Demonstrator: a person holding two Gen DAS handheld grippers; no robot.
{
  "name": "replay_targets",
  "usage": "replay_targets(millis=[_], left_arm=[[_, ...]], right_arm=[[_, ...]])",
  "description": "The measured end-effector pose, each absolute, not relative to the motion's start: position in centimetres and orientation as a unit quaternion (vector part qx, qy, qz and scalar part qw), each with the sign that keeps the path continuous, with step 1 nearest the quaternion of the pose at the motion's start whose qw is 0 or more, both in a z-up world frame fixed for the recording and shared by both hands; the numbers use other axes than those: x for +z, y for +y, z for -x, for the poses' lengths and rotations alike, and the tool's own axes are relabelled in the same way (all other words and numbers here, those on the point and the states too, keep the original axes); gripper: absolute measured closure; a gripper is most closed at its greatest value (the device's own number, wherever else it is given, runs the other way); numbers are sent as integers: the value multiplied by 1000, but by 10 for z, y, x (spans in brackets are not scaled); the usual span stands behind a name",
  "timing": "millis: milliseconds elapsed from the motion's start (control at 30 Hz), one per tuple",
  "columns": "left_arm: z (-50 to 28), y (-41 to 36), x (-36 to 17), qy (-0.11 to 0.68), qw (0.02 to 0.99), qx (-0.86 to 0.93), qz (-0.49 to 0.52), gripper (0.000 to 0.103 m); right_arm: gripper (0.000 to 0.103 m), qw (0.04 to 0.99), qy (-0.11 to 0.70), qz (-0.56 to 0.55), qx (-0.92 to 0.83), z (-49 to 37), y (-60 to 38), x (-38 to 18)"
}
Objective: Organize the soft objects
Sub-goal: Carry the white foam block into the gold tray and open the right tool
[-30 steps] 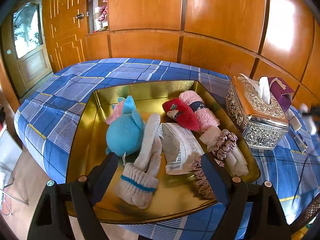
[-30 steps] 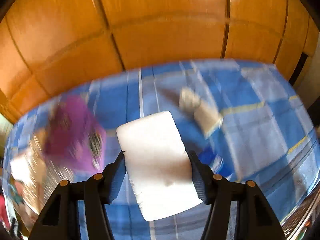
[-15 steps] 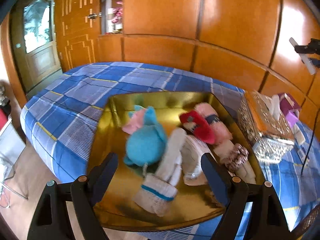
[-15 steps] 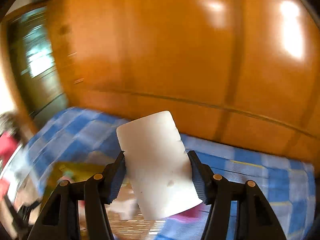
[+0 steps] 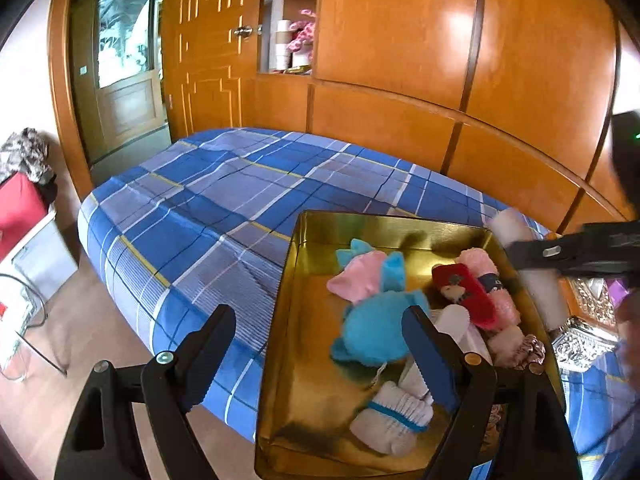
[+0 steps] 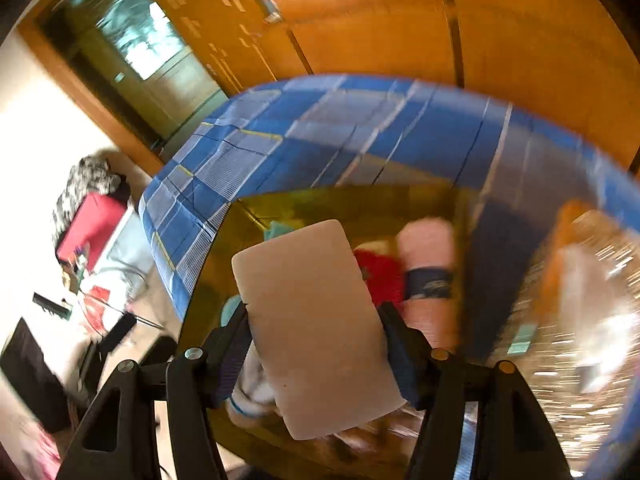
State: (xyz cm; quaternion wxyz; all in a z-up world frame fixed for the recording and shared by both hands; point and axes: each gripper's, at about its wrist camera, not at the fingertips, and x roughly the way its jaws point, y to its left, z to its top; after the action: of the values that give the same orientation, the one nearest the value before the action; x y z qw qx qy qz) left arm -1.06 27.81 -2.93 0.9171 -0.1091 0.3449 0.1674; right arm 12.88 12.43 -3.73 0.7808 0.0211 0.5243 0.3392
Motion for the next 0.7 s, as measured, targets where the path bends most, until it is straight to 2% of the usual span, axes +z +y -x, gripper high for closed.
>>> replay_targets(millis=[133, 267, 700], left_arm=[[10, 276, -31, 345, 918, 163, 106, 17], [7, 270, -34, 347, 919, 158, 97, 17], [6, 258, -38, 352, 920, 152, 87, 15]], right_arm=[[37, 779, 538, -27, 320, -132, 146, -63], [30, 782, 538, -24, 314, -133, 153, -72], [27, 819, 470, -34, 328, -114, 131, -35]])
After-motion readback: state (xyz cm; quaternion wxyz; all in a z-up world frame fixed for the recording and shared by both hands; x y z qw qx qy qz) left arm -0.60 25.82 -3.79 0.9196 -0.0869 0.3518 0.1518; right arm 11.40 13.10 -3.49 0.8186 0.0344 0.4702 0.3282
